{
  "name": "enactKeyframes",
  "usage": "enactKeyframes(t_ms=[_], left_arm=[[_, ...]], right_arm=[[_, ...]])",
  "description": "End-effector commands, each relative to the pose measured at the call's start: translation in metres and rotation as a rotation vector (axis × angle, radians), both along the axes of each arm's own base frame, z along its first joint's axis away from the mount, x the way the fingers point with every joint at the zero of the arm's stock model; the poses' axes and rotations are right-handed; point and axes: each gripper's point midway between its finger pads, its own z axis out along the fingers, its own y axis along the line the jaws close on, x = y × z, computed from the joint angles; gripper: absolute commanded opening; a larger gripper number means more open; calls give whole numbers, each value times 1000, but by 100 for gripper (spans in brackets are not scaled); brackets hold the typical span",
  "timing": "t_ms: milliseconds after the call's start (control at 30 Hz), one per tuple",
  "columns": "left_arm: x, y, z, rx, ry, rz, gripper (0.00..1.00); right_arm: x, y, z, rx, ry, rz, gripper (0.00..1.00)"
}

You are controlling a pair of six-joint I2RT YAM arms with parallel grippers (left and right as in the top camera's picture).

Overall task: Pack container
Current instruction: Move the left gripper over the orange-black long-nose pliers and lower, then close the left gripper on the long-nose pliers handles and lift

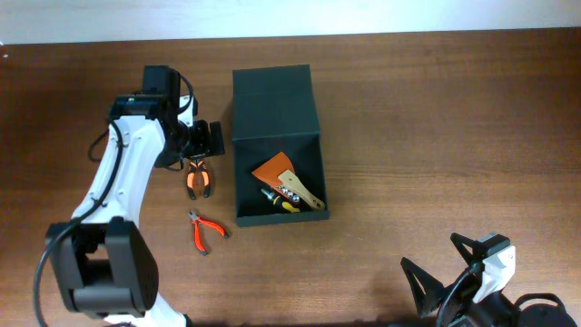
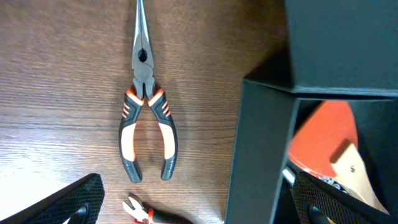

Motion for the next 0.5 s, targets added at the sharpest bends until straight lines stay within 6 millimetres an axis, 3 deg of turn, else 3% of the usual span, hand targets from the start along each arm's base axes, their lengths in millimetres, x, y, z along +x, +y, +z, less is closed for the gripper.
enactKeyframes(t_ms=[0, 467], left_arm=[[5, -5, -8, -33, 25, 12, 99], [-3, -6, -62, -36, 188, 58, 99]], right_arm=[[0, -2, 1, 8, -5, -12, 99], [0, -2, 1, 8, -5, -12, 99]])
